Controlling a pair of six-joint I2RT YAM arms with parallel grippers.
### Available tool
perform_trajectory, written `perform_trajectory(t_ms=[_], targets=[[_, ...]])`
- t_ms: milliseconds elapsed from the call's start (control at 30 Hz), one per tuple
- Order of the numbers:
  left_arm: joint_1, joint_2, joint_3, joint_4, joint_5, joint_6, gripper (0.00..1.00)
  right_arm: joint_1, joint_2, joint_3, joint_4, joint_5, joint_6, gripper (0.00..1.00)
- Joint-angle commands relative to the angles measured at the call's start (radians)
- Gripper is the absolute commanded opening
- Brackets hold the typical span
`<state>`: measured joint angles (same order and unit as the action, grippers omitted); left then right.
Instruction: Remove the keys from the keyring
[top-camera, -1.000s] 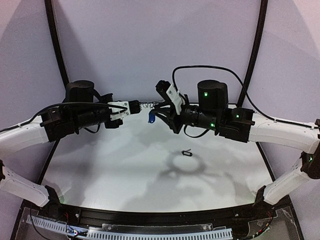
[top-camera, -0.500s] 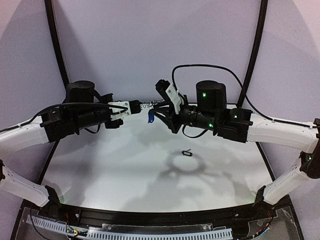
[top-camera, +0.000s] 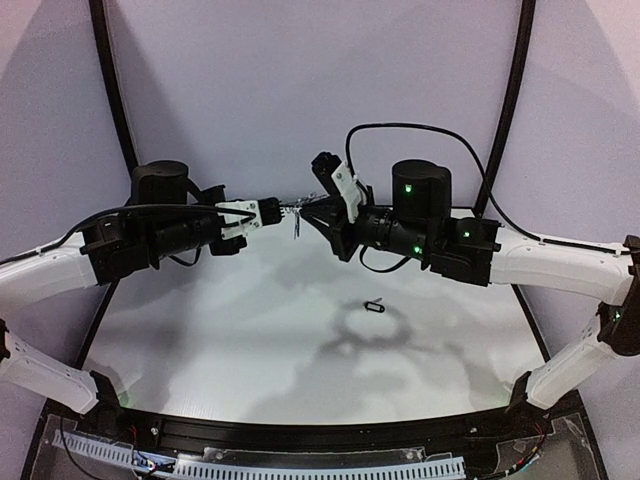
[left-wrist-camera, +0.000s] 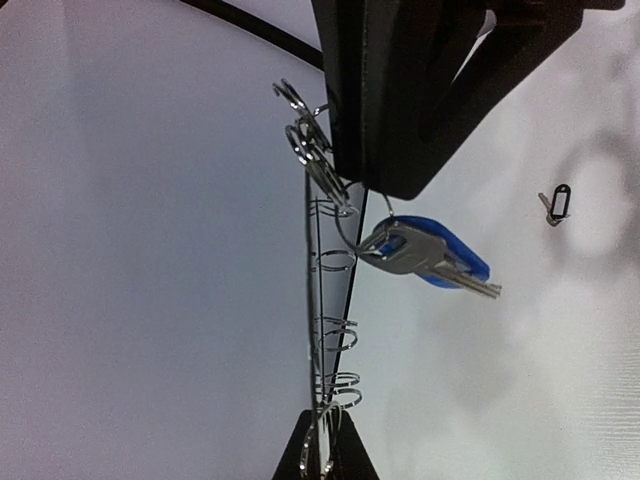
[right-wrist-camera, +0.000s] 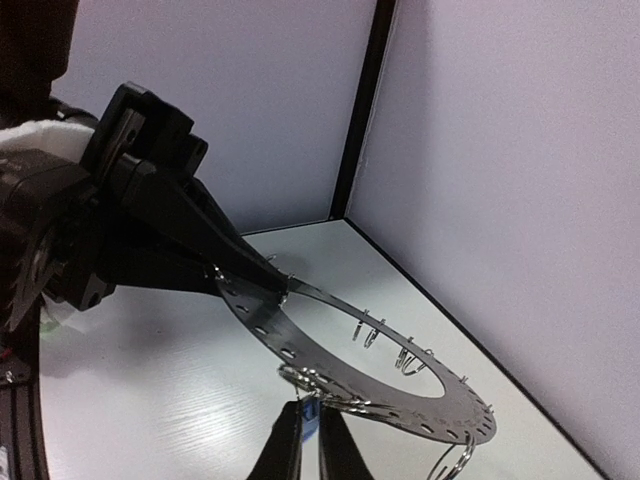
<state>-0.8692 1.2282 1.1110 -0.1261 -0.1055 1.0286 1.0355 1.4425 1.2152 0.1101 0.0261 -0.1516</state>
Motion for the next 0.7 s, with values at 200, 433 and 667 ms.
perform_trajectory(t_ms=[200, 433, 667], targets=[[-0.014, -0.005, 0.034, 0.044, -0.023, -0.002, 0.01, 0.009, 0.022, 0.019, 0.017, 0.010, 0.012, 0.10], [-0.020, -0.002, 0.039, 0.043, -0.028, -0.003, 0.01, 0.010, 0.028, 0.006, 0.041, 0.009, 0.024, 0.15], [-0.024, -0.001, 0.039, 0.040, -0.035, -0.001, 0.01, 0.008, 0.017, -0.010, 0.080, 0.000, 0.027, 0.14]])
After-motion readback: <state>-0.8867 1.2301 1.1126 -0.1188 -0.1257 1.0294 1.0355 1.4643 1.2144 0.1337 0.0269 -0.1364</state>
